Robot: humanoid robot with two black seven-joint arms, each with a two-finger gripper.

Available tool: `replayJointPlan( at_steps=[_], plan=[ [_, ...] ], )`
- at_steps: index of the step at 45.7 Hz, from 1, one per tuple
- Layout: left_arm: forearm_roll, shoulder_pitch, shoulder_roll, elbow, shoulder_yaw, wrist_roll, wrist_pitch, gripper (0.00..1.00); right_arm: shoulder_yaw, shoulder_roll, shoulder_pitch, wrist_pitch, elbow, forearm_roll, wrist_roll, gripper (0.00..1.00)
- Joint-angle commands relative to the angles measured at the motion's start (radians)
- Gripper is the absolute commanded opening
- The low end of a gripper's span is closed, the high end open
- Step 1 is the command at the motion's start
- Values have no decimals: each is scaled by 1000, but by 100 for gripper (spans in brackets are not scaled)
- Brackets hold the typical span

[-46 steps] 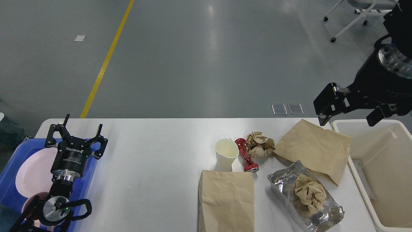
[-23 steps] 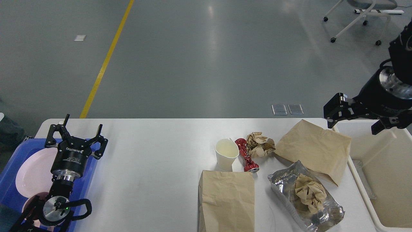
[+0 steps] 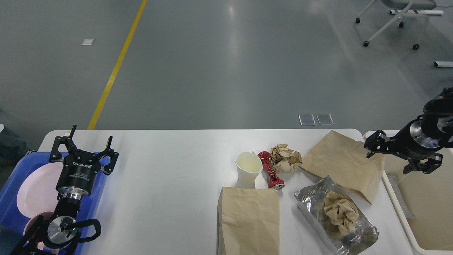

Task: Tidy desktop
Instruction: 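Lower the right gripper onto the paper bag edge and grasp it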

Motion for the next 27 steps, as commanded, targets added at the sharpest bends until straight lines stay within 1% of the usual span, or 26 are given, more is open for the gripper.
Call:
replayJointPlan(
  at_steps=[1,4,9,12,19,27],
  plan=[
    [0,0,0,0,0,0,1,96,76,22,-124,-16,-106,1,0,100],
    [0,0,0,0,0,0,0,96,96,43,-155,-57,-147,-7,-1,100],
    [0,0,0,0,0,0,0,96,97,89,-251,-180,-194,-10,-1,100],
    [0,0,0,0,0,0,0,96,102,91,-281,-235,-197,-8,-1,100],
    [0,0,0,0,0,0,0,96,116,109,-330,-298,-224,-1,-1,100],
    [0,0,0,0,0,1,1,96,200,161,-488,-413,-356,-2,-4,100]
  ],
)
